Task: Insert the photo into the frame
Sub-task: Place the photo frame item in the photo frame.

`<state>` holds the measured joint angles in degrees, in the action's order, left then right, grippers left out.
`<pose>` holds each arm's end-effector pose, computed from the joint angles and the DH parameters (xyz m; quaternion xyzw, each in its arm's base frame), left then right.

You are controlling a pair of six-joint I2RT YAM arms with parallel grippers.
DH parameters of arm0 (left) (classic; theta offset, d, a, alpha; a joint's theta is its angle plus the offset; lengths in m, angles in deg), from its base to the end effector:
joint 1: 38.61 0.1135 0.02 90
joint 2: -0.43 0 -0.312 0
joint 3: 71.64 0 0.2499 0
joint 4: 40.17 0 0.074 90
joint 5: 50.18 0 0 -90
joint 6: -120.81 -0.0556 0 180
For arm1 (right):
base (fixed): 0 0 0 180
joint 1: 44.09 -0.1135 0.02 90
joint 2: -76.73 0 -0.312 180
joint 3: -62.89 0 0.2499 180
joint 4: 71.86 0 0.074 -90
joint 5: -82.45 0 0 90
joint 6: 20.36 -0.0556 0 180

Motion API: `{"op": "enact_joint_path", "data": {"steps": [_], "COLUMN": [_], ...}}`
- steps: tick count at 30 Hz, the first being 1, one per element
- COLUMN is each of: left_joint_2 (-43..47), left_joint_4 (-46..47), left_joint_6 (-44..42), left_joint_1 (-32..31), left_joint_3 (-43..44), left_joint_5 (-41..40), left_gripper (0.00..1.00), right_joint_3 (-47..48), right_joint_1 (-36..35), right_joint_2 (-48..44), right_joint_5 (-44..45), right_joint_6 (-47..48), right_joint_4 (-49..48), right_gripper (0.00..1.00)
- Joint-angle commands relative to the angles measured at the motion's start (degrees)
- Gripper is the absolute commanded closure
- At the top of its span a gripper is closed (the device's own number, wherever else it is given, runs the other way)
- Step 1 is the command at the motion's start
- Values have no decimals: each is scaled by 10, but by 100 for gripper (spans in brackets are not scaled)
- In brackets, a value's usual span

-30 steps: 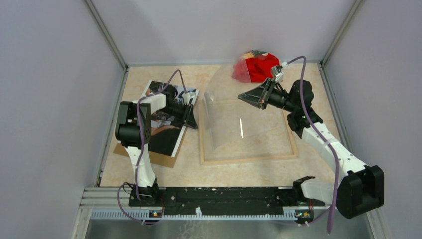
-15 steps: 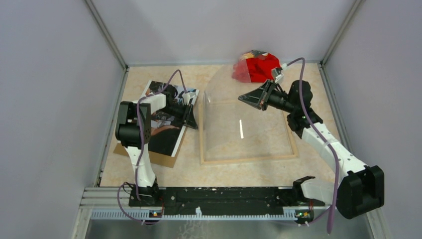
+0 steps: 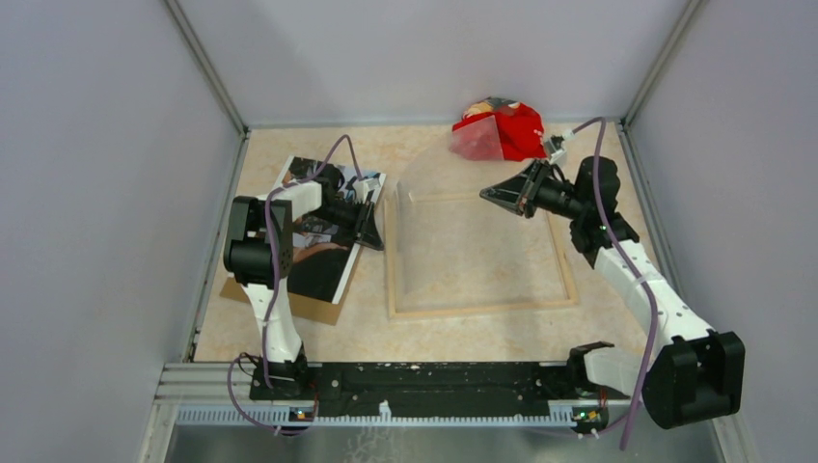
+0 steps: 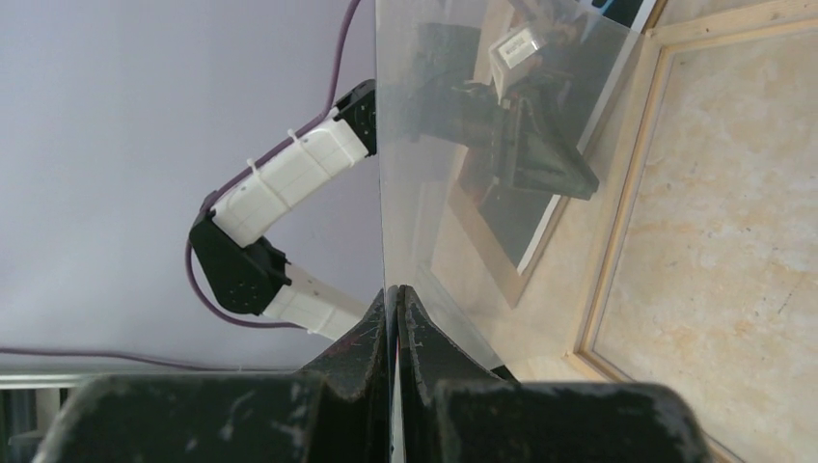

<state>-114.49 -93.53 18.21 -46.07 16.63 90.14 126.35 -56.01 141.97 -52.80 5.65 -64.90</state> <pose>0.3849 -0.0936 0.1765 0.1935 0.8815 -0.4196 0.0977 0.2374 0.0905 0.3719 0.0824 0.7394 0.5999 0.2944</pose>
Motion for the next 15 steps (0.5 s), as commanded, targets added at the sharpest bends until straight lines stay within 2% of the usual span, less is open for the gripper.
{"op": "enact_joint_path", "data": {"steps": [1,7,15], "left_joint_2": [7,6,5], "left_joint_4": [6,6,9], "left_joint_6": [-8,-8,-6], "left_joint_1": [3,3,3], "left_joint_3": [-7,-7,-7], "left_joint_5": [20,21,25], "left_gripper": [72,72,72], "right_joint_3": [36,51,78], "right_joint_1": [14,22,51], "right_joint_2": [-3,-3,-11], "right_joint_5": [-40,-39,-39], "right_joint_6": [38,65,135], "right_joint_4": [27,67,177], "right_gripper": [100,100,100]}}
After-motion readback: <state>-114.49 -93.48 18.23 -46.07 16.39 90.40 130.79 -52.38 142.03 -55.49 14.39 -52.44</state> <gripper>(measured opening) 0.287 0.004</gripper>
